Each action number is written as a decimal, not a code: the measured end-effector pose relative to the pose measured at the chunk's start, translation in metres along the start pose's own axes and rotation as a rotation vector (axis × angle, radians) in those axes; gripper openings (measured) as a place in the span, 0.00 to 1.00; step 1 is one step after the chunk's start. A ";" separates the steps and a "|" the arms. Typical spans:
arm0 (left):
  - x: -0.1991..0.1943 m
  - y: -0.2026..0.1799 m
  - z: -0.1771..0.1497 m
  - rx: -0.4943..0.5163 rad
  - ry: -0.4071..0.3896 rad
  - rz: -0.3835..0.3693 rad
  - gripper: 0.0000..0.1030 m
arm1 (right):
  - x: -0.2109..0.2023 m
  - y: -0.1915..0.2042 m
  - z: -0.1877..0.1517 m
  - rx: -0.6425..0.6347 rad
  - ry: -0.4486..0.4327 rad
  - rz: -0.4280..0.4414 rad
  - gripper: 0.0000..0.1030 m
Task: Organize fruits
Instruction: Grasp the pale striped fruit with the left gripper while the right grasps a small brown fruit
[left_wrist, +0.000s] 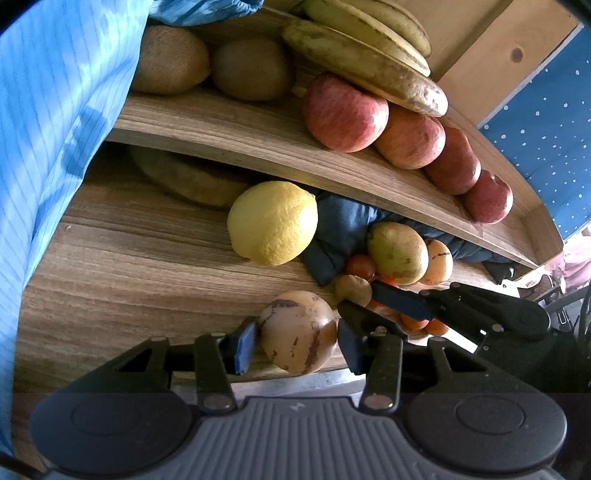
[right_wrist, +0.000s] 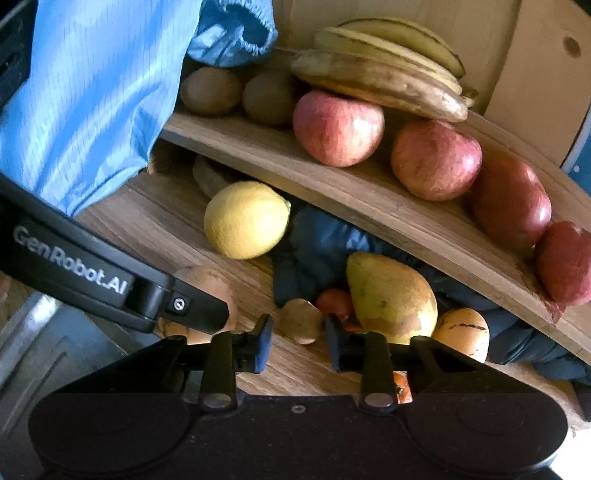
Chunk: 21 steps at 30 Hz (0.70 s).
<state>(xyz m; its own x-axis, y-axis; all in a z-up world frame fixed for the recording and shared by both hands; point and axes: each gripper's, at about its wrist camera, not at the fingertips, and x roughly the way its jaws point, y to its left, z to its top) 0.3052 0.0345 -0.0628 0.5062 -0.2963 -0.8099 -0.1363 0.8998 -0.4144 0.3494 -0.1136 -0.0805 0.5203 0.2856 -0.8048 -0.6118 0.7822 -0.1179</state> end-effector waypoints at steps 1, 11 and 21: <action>0.000 0.000 0.000 -0.001 -0.001 0.001 0.49 | 0.000 0.000 0.000 -0.001 0.003 -0.003 0.26; -0.009 0.001 -0.003 -0.014 -0.026 0.015 0.49 | -0.006 -0.005 -0.004 0.003 -0.028 0.012 0.26; -0.020 -0.009 -0.012 0.002 -0.041 0.011 0.48 | -0.030 -0.007 -0.016 0.028 -0.075 0.020 0.26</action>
<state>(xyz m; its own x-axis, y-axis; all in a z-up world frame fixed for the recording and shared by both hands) 0.2858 0.0288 -0.0481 0.5391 -0.2732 -0.7967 -0.1405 0.9035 -0.4048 0.3286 -0.1369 -0.0653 0.5518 0.3411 -0.7610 -0.6060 0.7909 -0.0849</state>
